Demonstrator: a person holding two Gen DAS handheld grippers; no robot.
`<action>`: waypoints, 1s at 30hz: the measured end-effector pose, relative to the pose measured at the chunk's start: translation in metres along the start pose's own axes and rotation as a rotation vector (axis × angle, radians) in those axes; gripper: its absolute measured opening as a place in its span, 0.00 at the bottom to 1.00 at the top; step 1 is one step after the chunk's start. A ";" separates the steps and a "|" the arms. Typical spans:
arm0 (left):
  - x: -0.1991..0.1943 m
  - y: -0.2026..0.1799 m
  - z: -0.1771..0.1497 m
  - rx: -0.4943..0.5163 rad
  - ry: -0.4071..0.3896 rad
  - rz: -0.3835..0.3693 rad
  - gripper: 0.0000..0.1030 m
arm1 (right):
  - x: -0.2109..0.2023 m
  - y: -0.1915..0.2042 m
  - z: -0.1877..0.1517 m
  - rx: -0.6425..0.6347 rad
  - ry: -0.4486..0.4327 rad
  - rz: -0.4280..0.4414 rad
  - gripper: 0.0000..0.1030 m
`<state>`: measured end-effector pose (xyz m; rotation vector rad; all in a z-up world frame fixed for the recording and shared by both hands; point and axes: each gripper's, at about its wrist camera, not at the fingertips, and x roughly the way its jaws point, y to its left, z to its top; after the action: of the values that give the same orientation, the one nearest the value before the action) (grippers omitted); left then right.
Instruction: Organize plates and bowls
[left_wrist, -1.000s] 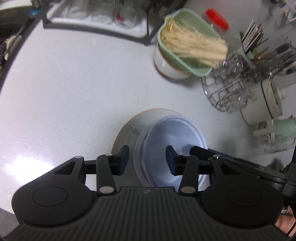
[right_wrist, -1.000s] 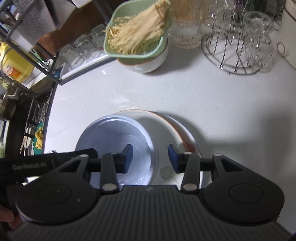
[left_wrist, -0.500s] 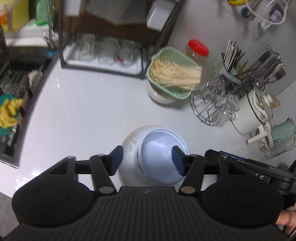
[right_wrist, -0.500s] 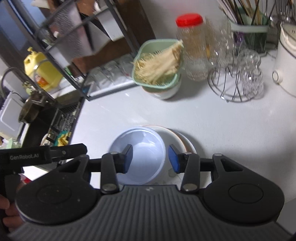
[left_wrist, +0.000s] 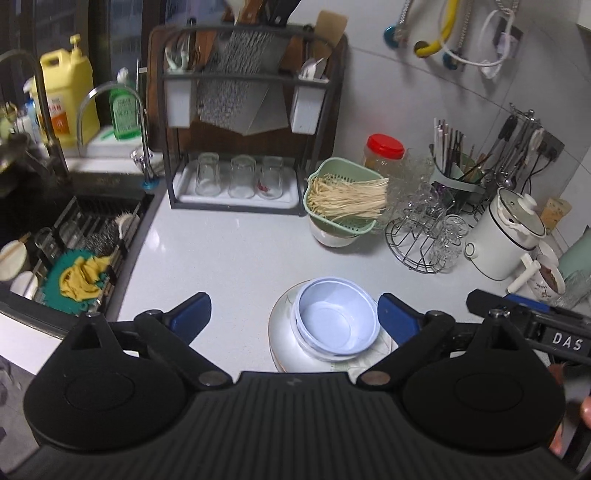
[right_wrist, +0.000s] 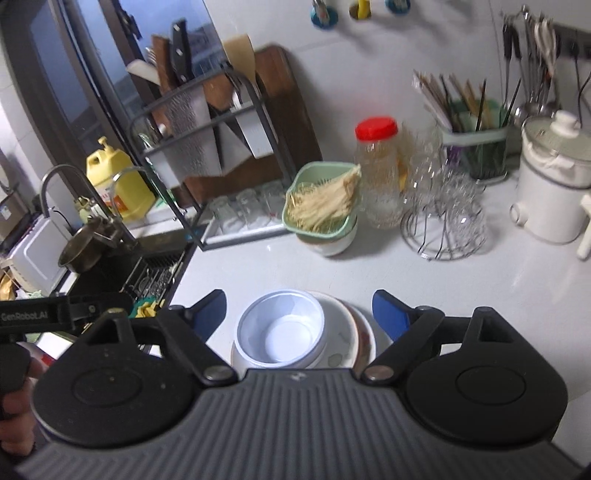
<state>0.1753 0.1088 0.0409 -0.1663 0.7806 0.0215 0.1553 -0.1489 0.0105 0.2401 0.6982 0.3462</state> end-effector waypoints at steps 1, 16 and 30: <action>-0.006 -0.003 -0.005 0.006 -0.009 0.007 0.96 | -0.008 0.001 -0.003 -0.016 -0.017 -0.006 0.95; -0.080 -0.033 -0.087 0.018 -0.060 0.030 0.96 | -0.089 0.010 -0.055 -0.085 -0.092 -0.009 1.00; -0.133 -0.044 -0.149 0.049 -0.126 0.109 0.97 | -0.130 0.020 -0.106 -0.113 -0.112 -0.002 1.00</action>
<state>-0.0202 0.0479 0.0367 -0.0755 0.6632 0.1151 -0.0124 -0.1707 0.0140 0.1504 0.5665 0.3668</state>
